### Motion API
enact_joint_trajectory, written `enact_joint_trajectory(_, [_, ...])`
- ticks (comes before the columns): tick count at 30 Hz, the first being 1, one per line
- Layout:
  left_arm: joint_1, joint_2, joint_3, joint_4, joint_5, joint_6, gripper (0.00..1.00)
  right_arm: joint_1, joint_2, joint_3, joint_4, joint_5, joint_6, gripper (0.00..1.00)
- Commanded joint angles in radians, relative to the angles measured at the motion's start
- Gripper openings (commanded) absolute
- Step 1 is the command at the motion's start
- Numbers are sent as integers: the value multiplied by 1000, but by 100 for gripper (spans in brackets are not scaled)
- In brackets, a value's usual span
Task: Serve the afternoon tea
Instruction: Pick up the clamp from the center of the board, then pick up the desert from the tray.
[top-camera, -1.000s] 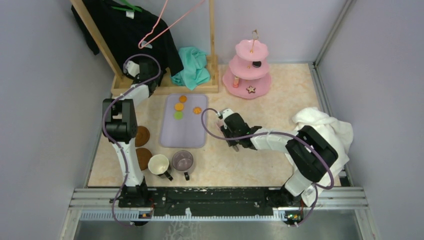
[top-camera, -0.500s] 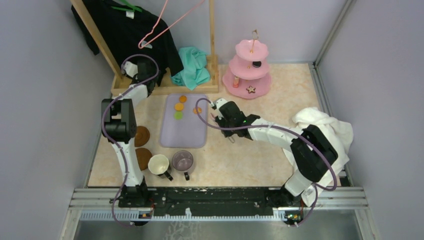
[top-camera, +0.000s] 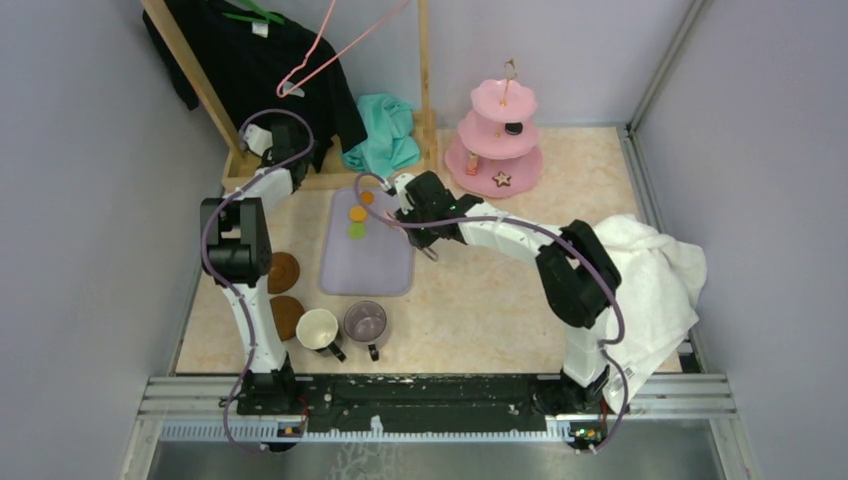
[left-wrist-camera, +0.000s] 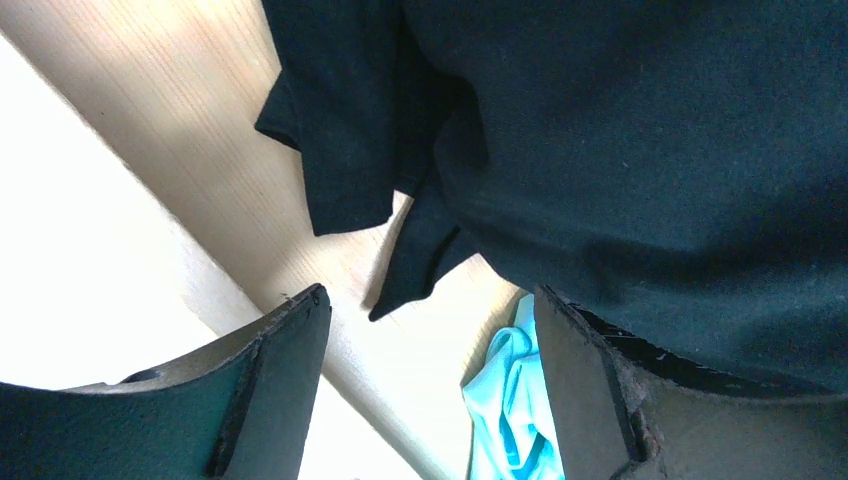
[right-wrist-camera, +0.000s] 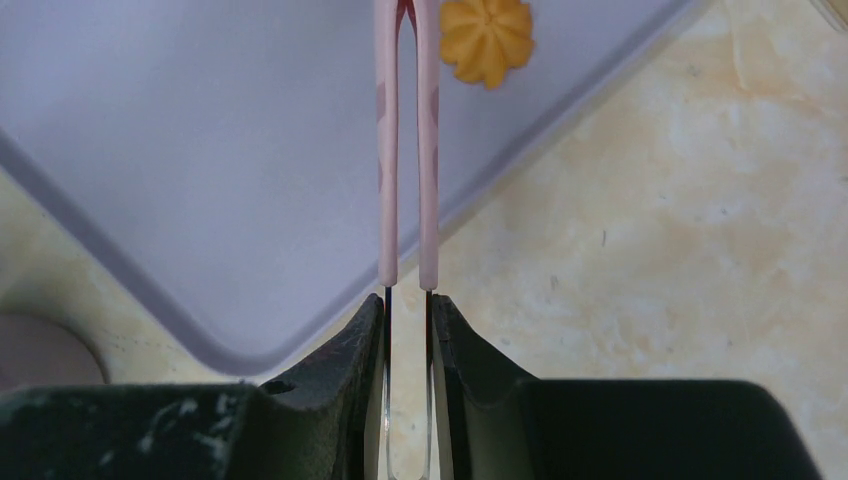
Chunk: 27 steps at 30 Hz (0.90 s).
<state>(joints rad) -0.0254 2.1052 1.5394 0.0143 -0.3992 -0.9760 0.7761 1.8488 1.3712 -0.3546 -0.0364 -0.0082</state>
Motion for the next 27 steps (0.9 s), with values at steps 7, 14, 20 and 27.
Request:
enact_joint_trajectory(7, [21,-55,29,-36,14,-22,80,21,164,233,-101,-72,-40,23])
enact_joint_trajectory(14, [24,-48,42,-66,28,-33,80,51,241,309,-152,-77,-51,32])
enact_joint_trajectory(20, [25,-51,39,-74,40,-37,80,71,268,331,-170,-75,-40,40])
enact_joint_trajectory(27, [29,-58,17,-71,56,-51,80,91,307,376,-191,-53,-35,42])
